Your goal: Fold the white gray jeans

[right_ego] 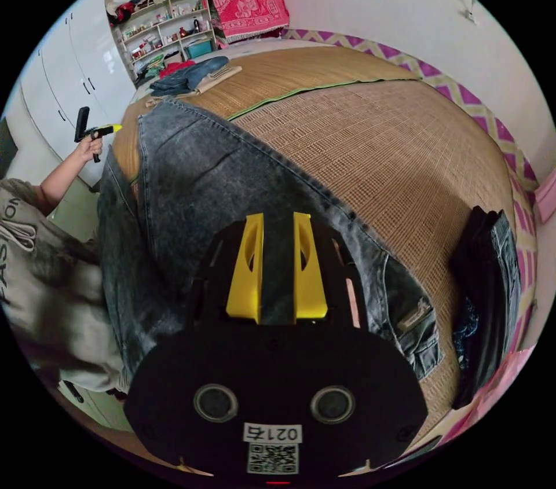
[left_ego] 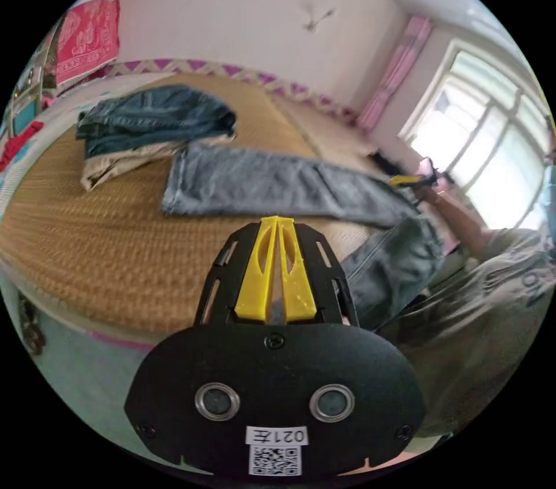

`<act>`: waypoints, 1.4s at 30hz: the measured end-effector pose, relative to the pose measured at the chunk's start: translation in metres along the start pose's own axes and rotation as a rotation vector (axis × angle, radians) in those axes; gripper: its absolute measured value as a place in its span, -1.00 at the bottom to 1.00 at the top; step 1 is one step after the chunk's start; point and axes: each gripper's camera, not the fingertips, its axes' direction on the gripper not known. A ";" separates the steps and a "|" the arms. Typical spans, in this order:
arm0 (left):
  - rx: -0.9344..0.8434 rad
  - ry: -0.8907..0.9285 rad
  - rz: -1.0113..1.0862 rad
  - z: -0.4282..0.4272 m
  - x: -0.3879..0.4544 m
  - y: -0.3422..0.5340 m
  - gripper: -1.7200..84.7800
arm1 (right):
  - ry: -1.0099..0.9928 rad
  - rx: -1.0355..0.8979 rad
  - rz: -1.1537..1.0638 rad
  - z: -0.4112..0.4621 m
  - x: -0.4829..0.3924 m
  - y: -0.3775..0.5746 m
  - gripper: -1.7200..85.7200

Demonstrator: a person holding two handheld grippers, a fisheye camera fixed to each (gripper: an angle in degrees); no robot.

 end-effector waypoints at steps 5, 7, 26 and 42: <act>-0.169 -0.132 0.182 0.070 0.031 -0.043 -0.97 | 0.103 -0.179 -0.186 0.051 -0.007 -0.064 -0.70; -0.201 -0.090 0.178 0.088 0.028 -0.048 -0.94 | 0.063 -0.246 -0.186 0.070 -0.001 -0.077 -0.69; -0.415 -0.038 0.365 0.103 0.085 0.196 -0.75 | -0.357 -0.268 -0.717 0.114 -0.331 -0.096 -0.71; -0.859 0.216 0.105 0.280 0.024 0.235 -0.98 | -0.735 -0.229 -0.499 0.138 -0.309 -0.138 -0.82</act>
